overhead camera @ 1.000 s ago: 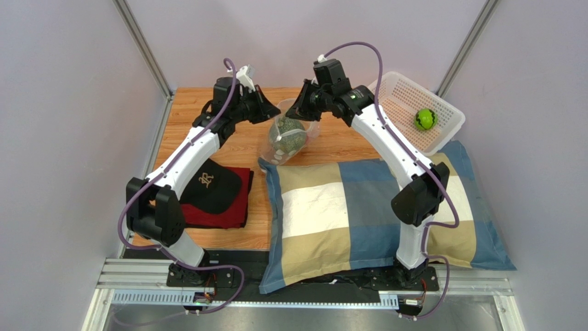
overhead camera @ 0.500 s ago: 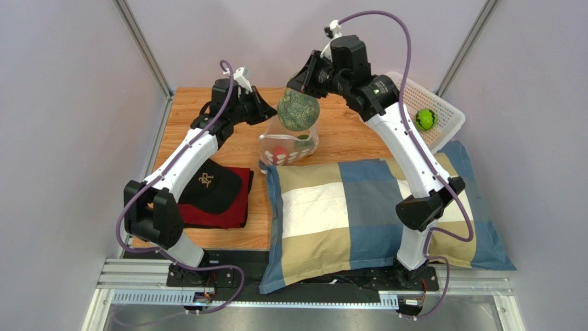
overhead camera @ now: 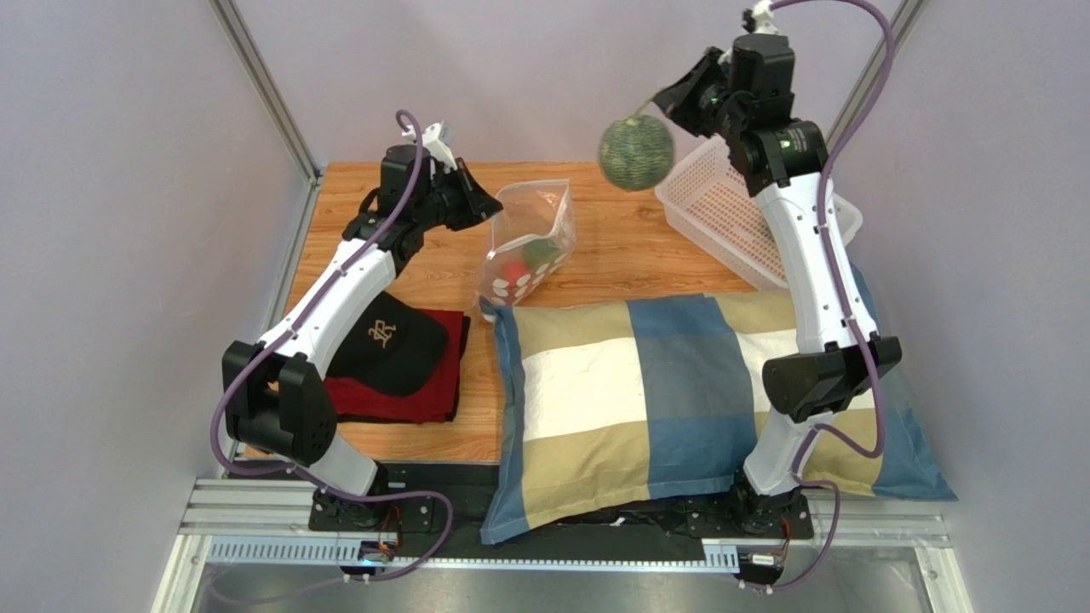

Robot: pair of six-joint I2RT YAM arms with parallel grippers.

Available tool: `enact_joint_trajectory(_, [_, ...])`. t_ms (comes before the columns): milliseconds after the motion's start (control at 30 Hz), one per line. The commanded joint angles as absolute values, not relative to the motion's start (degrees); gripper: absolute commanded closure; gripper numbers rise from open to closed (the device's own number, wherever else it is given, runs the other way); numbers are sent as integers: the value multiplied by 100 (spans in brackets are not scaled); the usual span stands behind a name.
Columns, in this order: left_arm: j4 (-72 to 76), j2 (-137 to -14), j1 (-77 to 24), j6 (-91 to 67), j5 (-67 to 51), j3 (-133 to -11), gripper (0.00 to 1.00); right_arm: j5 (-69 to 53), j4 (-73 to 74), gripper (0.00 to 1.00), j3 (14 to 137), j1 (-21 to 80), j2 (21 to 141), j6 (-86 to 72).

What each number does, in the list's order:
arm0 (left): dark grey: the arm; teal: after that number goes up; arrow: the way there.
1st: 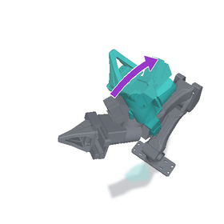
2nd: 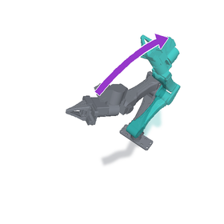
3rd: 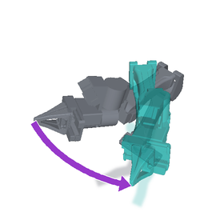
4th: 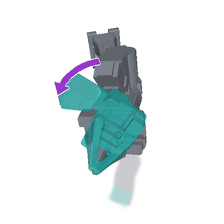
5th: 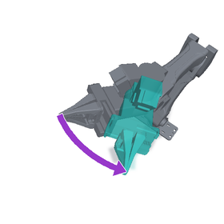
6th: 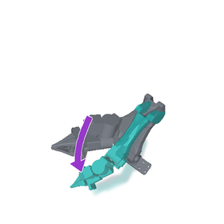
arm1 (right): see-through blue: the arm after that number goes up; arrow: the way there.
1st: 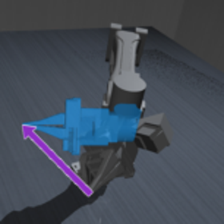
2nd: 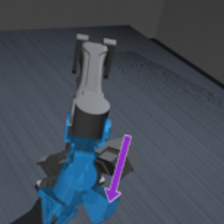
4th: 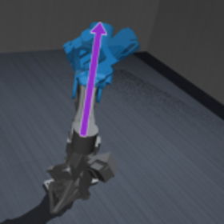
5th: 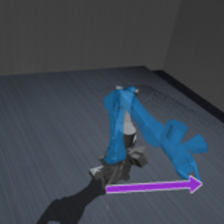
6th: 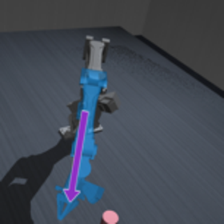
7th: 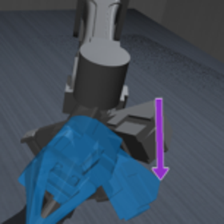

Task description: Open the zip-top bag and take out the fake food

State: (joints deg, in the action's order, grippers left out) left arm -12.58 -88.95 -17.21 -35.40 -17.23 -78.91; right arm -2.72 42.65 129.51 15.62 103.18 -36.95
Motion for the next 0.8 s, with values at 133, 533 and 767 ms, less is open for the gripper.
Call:
enact_joint_trajectory(133, [-1170,-8622,-1696,-3260,-1679,-8156,100,-175,3604,100,12542,230,10845,-3629])
enact_joint_trajectory(533, [-642,-8833,-1608,-3779,-1960,-8341,100,-9,3919,98,12647,-475,12092,-3112])
enact_joint_trajectory(767, [-396,-8947,-1608,-4052,-2109,-8446,100,421,4165,83,12682,-536,12427,-2918])
